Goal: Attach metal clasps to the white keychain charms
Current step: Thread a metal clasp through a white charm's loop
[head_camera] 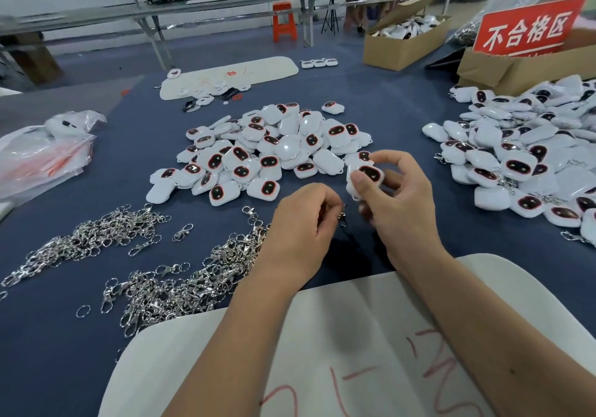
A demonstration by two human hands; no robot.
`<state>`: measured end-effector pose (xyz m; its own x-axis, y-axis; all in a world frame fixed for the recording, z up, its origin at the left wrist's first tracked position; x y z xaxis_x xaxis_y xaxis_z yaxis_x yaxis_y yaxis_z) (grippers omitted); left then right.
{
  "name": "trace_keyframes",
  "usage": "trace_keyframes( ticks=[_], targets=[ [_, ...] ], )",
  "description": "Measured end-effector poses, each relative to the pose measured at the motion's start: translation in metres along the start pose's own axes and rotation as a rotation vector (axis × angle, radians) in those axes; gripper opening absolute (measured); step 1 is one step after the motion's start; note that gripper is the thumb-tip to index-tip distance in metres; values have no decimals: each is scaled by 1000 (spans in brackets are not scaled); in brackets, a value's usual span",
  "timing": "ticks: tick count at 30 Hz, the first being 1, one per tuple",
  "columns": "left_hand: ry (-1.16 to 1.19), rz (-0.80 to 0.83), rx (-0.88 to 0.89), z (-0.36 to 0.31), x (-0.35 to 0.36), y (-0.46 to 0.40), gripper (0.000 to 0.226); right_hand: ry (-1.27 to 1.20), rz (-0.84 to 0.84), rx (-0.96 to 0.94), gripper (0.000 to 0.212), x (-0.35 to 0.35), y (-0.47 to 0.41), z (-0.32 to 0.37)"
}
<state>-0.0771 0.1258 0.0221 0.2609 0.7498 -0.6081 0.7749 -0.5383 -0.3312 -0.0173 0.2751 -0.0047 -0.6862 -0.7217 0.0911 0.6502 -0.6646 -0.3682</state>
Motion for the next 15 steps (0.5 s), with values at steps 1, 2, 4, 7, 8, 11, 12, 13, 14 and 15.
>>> trace_keyframes(
  ticks=[1,2,4,7,8,11,12,13,14,15],
  targets=[
    [-10,5,5,-1,1,0,8,0,4,-13,18,1,0,1],
    [-17,6,8,-1,1,0,8,3,5,-25,17,1,1,2],
    [-25,4,4,-1,0,1,8,15,0,-39,15,1,1,4],
    [-34,21,-5,-1,2,2,8,83,-5,-76,16,1,2,8],
    [-36,26,1,-2,2,3,8,103,-7,-82,17,1,3,9],
    [-44,35,23,-4,4,3,8,144,-12,-93,18,1,4,12],
    [-46,41,24,-5,5,3,8,151,-12,-93,19,1,4,12],
    [-48,48,23,-5,5,3,8,158,-13,-93,19,1,5,13],
    [-49,52,23,-5,6,3,8,167,-15,-95,19,1,5,14],
    [-50,52,23,-6,6,4,9,178,-17,-99,20,1,6,16]
  ],
)
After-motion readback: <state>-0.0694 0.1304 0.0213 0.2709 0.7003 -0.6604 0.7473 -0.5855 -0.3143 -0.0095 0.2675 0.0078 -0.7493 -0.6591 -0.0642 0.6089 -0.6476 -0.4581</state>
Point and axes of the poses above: each hand's wrist, its own y-axis away from the middle knuckle, its own x-axis out of the palm, z = x × y, the point moved 7 cm from there along -y, towards the middle knuckle, and after that the axes turned 10 degrees about -x, right-handed, at the moved point
